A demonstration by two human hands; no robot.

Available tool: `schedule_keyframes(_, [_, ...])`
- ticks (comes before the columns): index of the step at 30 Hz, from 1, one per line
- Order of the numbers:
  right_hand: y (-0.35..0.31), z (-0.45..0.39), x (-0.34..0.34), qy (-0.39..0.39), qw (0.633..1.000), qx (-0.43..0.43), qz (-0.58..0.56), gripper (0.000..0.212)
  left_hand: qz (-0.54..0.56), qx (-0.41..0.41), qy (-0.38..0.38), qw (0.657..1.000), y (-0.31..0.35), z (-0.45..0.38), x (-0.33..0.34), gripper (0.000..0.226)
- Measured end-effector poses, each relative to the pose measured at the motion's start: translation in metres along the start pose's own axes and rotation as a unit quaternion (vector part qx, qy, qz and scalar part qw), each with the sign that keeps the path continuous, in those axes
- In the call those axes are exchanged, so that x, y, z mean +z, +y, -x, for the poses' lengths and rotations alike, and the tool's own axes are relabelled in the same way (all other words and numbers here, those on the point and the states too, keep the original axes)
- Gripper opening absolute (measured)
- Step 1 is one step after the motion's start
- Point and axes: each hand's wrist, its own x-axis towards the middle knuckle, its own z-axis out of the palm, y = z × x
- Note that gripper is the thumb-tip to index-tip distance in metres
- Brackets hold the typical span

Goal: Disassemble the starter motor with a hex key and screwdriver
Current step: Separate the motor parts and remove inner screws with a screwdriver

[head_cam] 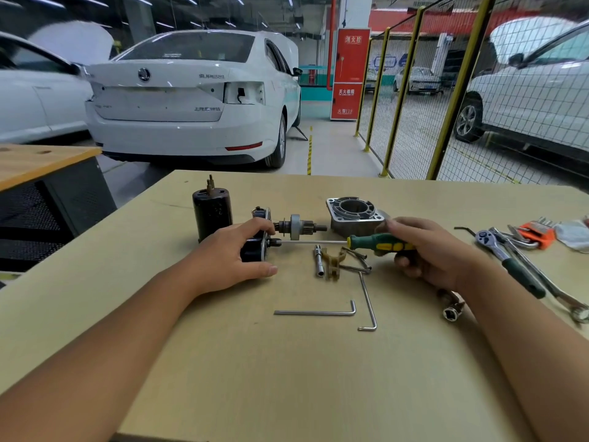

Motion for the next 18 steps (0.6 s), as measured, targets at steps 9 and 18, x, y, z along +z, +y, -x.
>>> schedule_keyframes(9, [0.0043,-0.0024,-0.0020,-0.001,0.996,-0.031,-0.085,0.037,-0.010,-0.009,-0.006,1.000,-0.0011,-0.0011,0.0004,0.061])
schedule_keyframes(18, [0.0010,-0.0020,-0.0035,0.012,1.000,-0.005,-0.010,0.032,-0.008,-0.005,-0.009,1.000,-0.0016,-0.0014,-0.0001,0.059])
